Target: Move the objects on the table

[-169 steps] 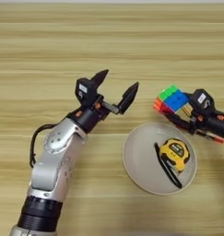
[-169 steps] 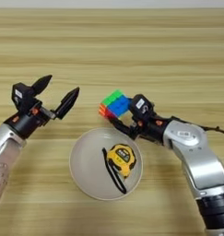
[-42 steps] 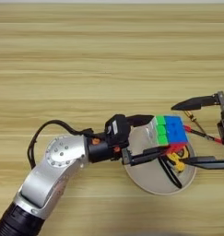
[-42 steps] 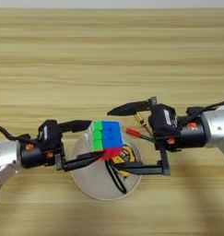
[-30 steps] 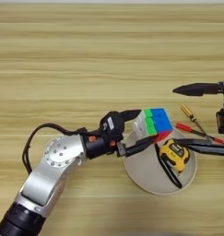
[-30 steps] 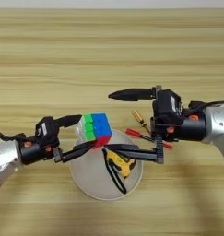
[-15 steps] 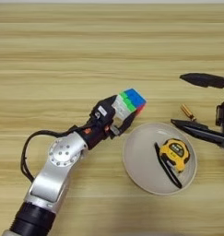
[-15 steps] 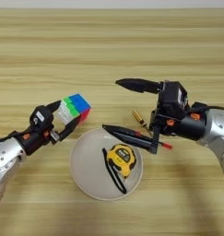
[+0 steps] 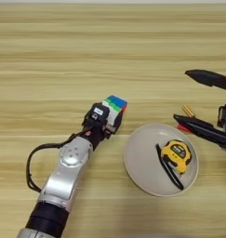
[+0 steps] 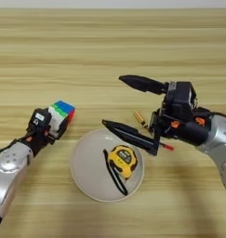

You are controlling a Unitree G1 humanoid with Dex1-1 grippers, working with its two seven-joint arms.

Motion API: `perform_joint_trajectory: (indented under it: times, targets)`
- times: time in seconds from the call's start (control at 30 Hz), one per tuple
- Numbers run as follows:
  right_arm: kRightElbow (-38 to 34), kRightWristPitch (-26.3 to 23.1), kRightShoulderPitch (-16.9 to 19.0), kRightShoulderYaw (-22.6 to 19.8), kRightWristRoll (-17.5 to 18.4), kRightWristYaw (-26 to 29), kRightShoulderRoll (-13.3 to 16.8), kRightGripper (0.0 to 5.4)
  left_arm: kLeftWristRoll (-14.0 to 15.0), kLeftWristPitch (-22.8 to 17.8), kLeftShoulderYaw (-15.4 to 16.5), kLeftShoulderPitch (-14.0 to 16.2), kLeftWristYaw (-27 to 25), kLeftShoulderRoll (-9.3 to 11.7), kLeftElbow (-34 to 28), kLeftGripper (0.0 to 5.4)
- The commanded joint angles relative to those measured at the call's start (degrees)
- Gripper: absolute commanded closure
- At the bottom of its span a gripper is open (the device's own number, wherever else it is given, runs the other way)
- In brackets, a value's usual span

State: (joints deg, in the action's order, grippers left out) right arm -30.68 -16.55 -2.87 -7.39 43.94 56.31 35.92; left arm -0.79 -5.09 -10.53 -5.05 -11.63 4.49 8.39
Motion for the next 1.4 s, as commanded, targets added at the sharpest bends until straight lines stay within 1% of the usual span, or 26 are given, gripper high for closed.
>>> perform_joint_trajectory:
  times: [0.03, 0.17, 0.47, 0.8, 0.83, 0.87, 0.9, 1.03, 1.07, 1.1, 1.23, 1.4]
  targets:
    - [-1.0, -0.11, 0.07, -0.81, 0.73, -0.86, -0.13, 0.0, 0.42, -2.75, 1.4, -1.23, 1.62, -1.65, 2.74, 2.15]
    - [-1.16, 0.05, 0.08, -0.7, 0.81, -1.18, -0.16, 0.0, -0.1, -2.92, 1.97, -1.68, 2.16, -1.93, 5.12, 2.15]
    - [-1.15, 0.08, 0.03, -0.92, 1.17, -1.15, -0.26, 0.0, -0.4, -1.32, 3.05, -2.9, 2.73, -1.87, 9.7, 2.15]
    - [-0.53, -0.36, -0.8, -1.6, 1.81, -0.64, 0.3, 0.0, -1.08, 0.54, 2.71, -3.56, 3.71, -2.81, 12.83, 2.15]
    - [-0.38, -0.37, -0.9, -1.38, 1.56, -0.49, 0.36, 0.0, -1.3, 0.93, 2.37, -3.45, 3.6, -2.9, 12.89, 1.78]
    - [-0.26, -0.37, -0.97, -1.27, 1.43, -0.35, 0.44, 0.0, -1.53, 1.24, 2.08, -3.35, 3.54, -2.99, 12.91, 1.78]
    - [-0.15, -0.41, -1.06, -1.25, 1.39, -0.27, 0.51, 0.0, -1.75, 1.5, 1.86, -3.28, 3.55, -3.06, 12.94, 1.61]
    - [0.13, -0.61, -1.46, -1.41, 1.68, 0.01, 0.68, 0.0, -1.9, 2.18, 1.71, -3.22, 3.63, -3.39, 13.05, 1.21]
    - [0.2, -0.62, -1.56, -1.33, 1.64, 0.03, 0.67, 0.0, -1.85, 2.44, 1.75, -3.18, 3.59, -3.43, 12.88, 1.18]
    - [0.3, -0.62, -1.67, -1.23, 1.58, 0.04, 0.63, 0.0, -1.81, 2.67, 1.78, -3.18, 3.6, -3.44, 12.76, 0.98]
    - [0.62, -0.93, -2.0, -1.05, 1.86, -0.27, 0.26, 0.0, -1.22, 3.81, 2.38, -3.06, 3.71, -3.54, 11.61, 0.56]
    - [1.2, -0.94, -1.97, -0.82, 1.51, -0.74, -0.1, 0.0, -0.78, 6.47, 3.07, -3.12, 3.31, -3.26, 9.4, 0.03]
